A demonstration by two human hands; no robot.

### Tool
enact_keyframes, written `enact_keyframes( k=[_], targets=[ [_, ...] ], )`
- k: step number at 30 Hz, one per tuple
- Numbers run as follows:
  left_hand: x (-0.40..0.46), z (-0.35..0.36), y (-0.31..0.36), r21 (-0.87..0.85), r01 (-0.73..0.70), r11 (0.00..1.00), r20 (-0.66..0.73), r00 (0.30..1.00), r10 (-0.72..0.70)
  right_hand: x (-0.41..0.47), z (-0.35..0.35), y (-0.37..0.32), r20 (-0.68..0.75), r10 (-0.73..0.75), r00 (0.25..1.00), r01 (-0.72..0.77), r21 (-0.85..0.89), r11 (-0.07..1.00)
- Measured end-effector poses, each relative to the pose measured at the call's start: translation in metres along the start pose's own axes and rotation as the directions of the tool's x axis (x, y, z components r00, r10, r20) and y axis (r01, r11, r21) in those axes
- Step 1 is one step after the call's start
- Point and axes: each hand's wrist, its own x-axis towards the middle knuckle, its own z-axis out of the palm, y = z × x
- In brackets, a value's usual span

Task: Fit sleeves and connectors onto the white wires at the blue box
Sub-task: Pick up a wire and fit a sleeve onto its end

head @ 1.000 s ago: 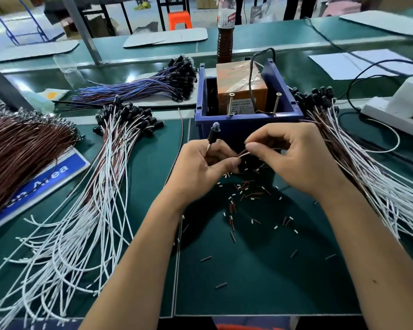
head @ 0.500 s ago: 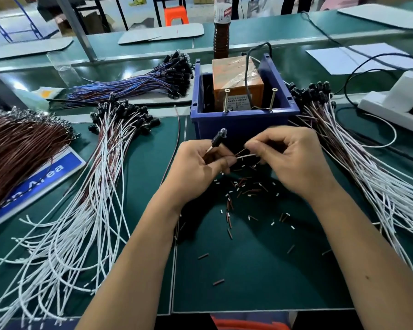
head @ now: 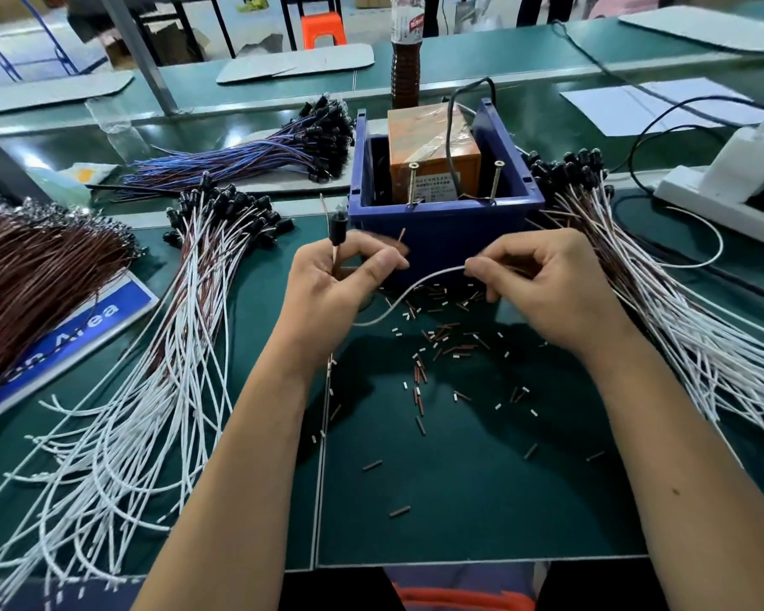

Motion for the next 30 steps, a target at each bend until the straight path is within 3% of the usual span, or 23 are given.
enact_keyframes(
  k=[3,6,9,13,16,22,30],
  targets=[
    [-0.001,0.004,0.005,0.011,0.016,1.000,0.166,0.986,-0.018,-0.001,0.009,-0.003,0.065,-0.004,0.998,0.003,0.016,1.000],
    [0.000,0.017,0.003,0.139,0.025,0.990,0.268,0.962,-0.062,0.000,0.015,-0.004,0.082,-0.007,0.997,0.001,0.072,0.997],
    [0.000,0.018,0.000,0.205,0.029,0.978,0.214,0.974,-0.074,0.001,0.013,-0.002,0.074,0.024,0.997,-0.035,0.155,0.987],
    [0.001,0.009,0.000,0.057,0.077,0.995,0.106,0.991,-0.083,0.001,0.001,0.003,0.020,0.108,0.994,-0.109,0.326,0.939],
    [0.000,0.011,0.004,0.021,0.098,0.995,0.136,0.986,-0.100,0.001,-0.003,0.002,-0.006,0.110,0.994,-0.098,0.418,0.903],
    [-0.003,0.025,0.004,0.167,-0.091,0.982,0.142,0.988,0.067,0.000,0.009,-0.003,0.133,0.077,0.988,-0.094,0.134,0.987],
    [0.001,0.024,0.000,0.217,-0.155,0.964,0.038,0.988,0.151,-0.001,0.005,-0.002,0.172,0.214,0.962,-0.260,0.320,0.911]
  ],
)
